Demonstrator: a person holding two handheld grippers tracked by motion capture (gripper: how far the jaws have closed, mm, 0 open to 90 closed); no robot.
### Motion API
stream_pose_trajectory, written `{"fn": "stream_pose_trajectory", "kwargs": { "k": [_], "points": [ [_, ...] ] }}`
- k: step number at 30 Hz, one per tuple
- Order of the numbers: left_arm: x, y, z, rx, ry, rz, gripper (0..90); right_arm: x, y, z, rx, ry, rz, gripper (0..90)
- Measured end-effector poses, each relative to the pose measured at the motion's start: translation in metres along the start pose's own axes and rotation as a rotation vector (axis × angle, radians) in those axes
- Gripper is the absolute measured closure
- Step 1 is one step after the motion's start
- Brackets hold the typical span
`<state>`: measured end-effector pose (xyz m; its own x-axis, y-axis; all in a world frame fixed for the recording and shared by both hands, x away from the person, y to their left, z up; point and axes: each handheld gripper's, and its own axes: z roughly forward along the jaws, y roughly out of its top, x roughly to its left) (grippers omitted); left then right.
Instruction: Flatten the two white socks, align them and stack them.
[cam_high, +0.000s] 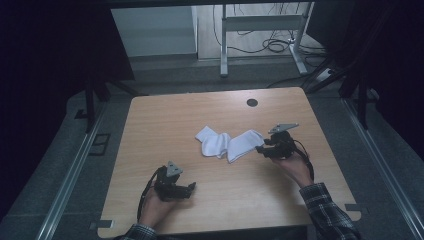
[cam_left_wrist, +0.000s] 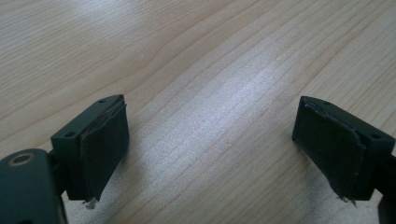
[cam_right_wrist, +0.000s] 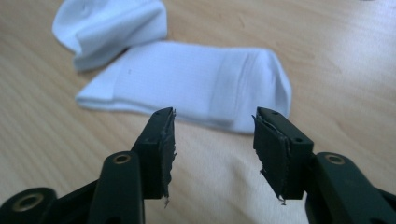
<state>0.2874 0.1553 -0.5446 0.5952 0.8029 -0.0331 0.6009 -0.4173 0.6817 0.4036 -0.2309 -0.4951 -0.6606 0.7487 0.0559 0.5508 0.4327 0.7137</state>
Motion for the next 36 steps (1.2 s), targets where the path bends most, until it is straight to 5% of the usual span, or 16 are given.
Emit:
{"fn": "stream_pose_trajectory", "kwargs": {
  "k": [9,21,25,30,32,36],
  "points": [
    [0.000,0.000,0.000,-0.001,0.000,-0.001,11.1,-0.009,0.018,0.017,0.034,0.014,0.024,62.0],
    [0.000,0.000,0.000,-0.001,0.000,-0.001,11.1,-0.010,0.023,0.050,0.083,-0.013,0.026,62.1],
    [0.000,0.000,0.000,-0.001,0.000,-0.001,11.1,-0.008,0.018,0.058,0.118,-0.023,0.022,75.7],
    [0.000,0.000,0.000,-0.001,0.000,0.000,11.1,-0.004,0.021,0.050,0.122,-0.031,0.024,81.7],
    [0.000,0.000,0.000,0.000,0.000,0.000,11.1,-0.006,0.030,0.037,0.093,-0.003,0.058,81.3],
    [0.000,0.000,0.000,0.000,0.000,0.000,11.1,-0.005,0.041,0.021,0.077,0.002,0.044,81.4]
  ]
}}
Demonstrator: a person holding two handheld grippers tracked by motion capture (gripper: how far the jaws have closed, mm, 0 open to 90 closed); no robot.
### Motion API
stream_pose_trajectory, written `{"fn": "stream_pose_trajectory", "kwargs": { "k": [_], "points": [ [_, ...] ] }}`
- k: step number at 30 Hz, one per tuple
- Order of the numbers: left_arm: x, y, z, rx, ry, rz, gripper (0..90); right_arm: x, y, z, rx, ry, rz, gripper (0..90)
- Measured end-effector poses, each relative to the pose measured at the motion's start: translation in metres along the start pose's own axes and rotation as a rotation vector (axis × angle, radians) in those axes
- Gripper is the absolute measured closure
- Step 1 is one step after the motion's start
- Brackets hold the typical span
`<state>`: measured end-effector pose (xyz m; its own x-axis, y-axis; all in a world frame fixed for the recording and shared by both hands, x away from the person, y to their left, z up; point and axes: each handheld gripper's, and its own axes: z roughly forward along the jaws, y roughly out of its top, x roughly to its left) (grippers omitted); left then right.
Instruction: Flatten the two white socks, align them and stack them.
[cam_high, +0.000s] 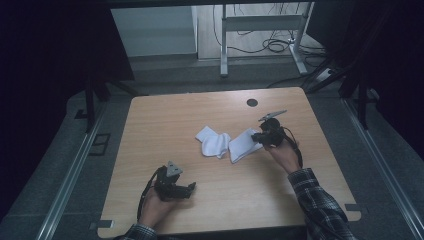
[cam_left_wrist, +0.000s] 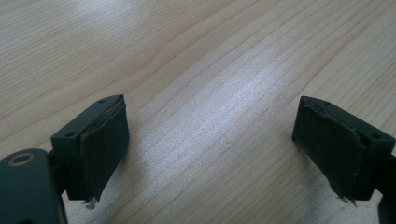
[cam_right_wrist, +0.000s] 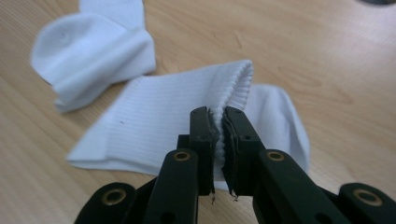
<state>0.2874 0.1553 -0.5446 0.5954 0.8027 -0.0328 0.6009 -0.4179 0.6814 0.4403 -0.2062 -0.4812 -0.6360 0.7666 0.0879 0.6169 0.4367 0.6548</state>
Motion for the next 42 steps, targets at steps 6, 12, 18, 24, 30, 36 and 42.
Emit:
{"fn": "stream_pose_trajectory", "kwargs": {
  "k": [6,12,18,24,30,36,42],
  "points": [
    [0.000,0.000,0.000,0.004,0.000,0.003,11.1,0.005,0.023,-0.032,-0.032,0.000,-0.024,81.5],
    [0.000,0.000,0.000,0.003,0.000,0.004,11.1,0.016,0.049,-0.059,-0.085,0.012,-0.046,81.7],
    [0.000,0.000,0.000,-0.001,0.002,0.002,11.1,0.034,0.079,-0.091,-0.160,0.023,-0.090,82.0],
    [0.001,0.000,0.000,0.003,0.002,0.007,11.1,0.033,0.093,-0.139,-0.258,-0.001,-0.089,81.9],
    [0.000,0.000,0.000,-0.003,0.003,0.004,11.1,0.005,0.069,-0.144,-0.235,-0.033,-0.037,81.6],
    [0.000,0.000,0.000,0.004,0.002,0.002,11.1,-0.026,0.026,-0.122,-0.152,-0.051,0.030,81.3],
    [0.000,0.000,0.000,0.004,0.006,-0.002,11.2,-0.050,-0.017,-0.105,-0.088,-0.083,0.082,80.9]
  ]
}}
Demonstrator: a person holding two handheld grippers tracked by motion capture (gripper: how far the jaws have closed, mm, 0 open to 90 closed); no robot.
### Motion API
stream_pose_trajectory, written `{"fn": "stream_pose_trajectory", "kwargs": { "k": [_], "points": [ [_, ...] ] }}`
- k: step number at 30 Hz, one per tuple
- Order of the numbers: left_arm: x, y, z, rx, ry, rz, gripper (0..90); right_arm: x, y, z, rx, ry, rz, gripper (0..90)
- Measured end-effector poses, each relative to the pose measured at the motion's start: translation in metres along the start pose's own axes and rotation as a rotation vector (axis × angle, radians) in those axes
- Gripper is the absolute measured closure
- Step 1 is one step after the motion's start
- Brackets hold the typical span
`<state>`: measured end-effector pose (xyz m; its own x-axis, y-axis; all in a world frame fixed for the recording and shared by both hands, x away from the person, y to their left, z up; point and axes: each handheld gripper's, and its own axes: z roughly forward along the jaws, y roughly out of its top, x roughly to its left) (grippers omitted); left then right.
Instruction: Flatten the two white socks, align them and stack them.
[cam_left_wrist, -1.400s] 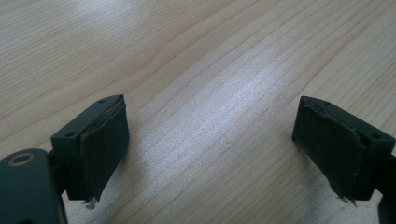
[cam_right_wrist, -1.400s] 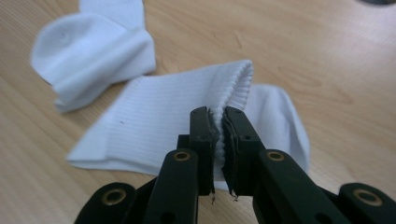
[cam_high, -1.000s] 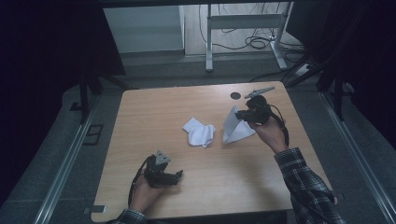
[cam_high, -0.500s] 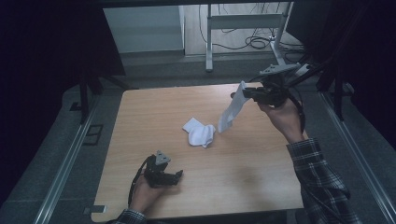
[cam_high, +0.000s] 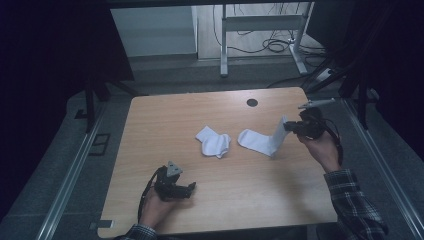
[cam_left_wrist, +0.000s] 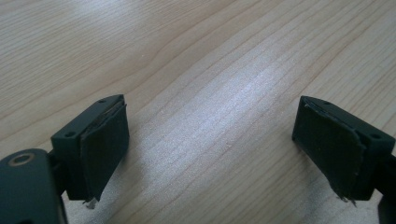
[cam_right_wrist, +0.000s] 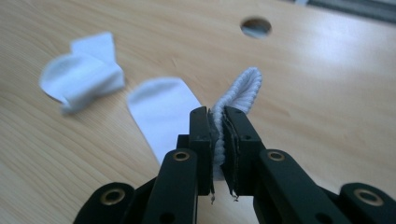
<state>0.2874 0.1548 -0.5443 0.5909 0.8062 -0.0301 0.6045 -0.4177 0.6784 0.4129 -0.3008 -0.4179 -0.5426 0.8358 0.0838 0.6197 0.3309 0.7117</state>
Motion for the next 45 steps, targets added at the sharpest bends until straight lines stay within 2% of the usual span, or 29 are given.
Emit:
{"fn": "stream_pose_trajectory", "kwargs": {
  "k": [5,6,7,13,17,19,22,26,28,32,39,45],
  "points": [
    [0.002,0.001,0.001,-0.008,-0.003,-0.001,13.0,-0.017,-0.033,0.006,0.023,-0.022,0.034,80.5],
    [0.002,0.002,0.002,-0.009,-0.001,-0.003,13.0,-0.022,-0.046,0.007,0.034,-0.034,0.048,80.3],
    [0.002,0.002,0.002,-0.009,0.000,-0.004,13.0,-0.022,-0.046,0.007,0.034,-0.034,0.048,80.3],
    [0.002,0.004,0.004,-0.011,0.006,-0.011,13.0,-0.036,-0.085,0.012,0.054,-0.042,0.092,79.7],
    [0.002,0.005,0.005,-0.008,0.010,-0.016,13.1,-0.043,-0.105,0.018,0.091,-0.053,0.107,77.6],
    [0.002,0.005,0.005,-0.009,0.011,-0.017,13.1,-0.044,-0.108,0.018,0.094,-0.052,0.110,76.0],
    [0.002,0.007,0.006,-0.008,0.010,-0.014,13.1,-0.045,-0.110,0.015,0.079,-0.076,0.085,72.0],
    [0.001,0.015,0.009,0.030,0.012,-0.016,13.3,-0.046,-0.109,0.007,0.042,-0.102,0.081,65.3],
    [0.000,0.021,0.011,0.051,-0.023,0.003,12.1,-0.047,-0.109,0.004,0.027,-0.115,0.080,63.2],
    [-0.007,0.038,0.015,0.036,-0.035,0.028,13.9,-0.049,-0.111,0.004,0.016,-0.115,0.091,59.7],
    [-0.025,0.083,0.035,-0.028,-0.083,0.047,29.8,-0.047,-0.113,0.007,0.023,-0.120,0.077,57.0],
    [-0.037,0.123,0.057,-0.083,-0.103,0.064,41.2,-0.047,-0.113,0.008,0.017,-0.121,0.075,54.1]
  ]
}}
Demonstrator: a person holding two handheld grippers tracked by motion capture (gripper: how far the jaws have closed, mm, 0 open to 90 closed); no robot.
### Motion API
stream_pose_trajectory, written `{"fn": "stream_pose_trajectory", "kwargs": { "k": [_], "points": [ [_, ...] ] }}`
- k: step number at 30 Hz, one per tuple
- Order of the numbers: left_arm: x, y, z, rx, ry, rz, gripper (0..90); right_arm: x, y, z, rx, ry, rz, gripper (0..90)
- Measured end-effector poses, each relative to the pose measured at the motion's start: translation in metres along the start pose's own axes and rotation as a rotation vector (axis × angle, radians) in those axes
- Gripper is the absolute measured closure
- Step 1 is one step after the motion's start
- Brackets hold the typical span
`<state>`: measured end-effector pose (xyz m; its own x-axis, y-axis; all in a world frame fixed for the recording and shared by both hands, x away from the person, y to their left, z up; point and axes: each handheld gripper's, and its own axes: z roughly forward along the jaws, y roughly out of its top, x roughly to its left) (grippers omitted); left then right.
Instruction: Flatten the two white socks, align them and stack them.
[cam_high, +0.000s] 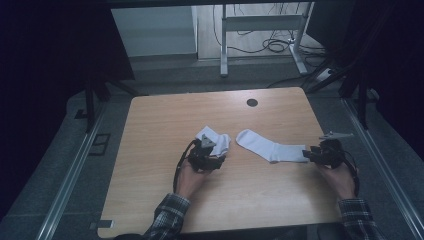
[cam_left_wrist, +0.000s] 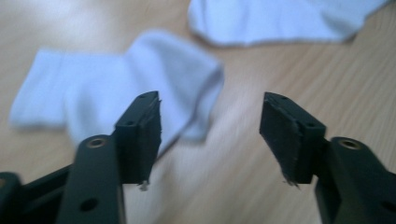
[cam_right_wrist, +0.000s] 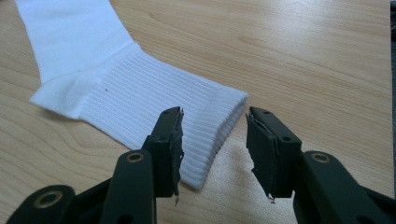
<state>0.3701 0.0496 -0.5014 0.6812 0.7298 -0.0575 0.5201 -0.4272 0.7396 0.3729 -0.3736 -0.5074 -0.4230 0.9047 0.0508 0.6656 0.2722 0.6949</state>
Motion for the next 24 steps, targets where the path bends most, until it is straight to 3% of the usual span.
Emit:
{"fn": "stream_pose_trajectory", "kwargs": {
  "k": [5,13,18,24],
  "points": [
    [-0.002,0.029,0.021,-0.013,-0.017,0.003,50.6,-0.001,0.000,0.000,-0.002,-0.006,0.004,53.0],
    [-0.004,0.061,0.055,0.018,0.011,0.025,59.5,-0.001,-0.002,0.003,0.009,-0.040,0.027,48.2],
    [-0.001,0.067,0.076,0.044,0.042,0.022,60.8,0.000,-0.001,0.001,-0.008,-0.044,0.031,50.2],
    [0.004,0.068,0.093,0.071,0.058,0.014,60.8,0.005,-0.001,0.007,0.019,-0.027,0.007,54.5]
  ]
}}
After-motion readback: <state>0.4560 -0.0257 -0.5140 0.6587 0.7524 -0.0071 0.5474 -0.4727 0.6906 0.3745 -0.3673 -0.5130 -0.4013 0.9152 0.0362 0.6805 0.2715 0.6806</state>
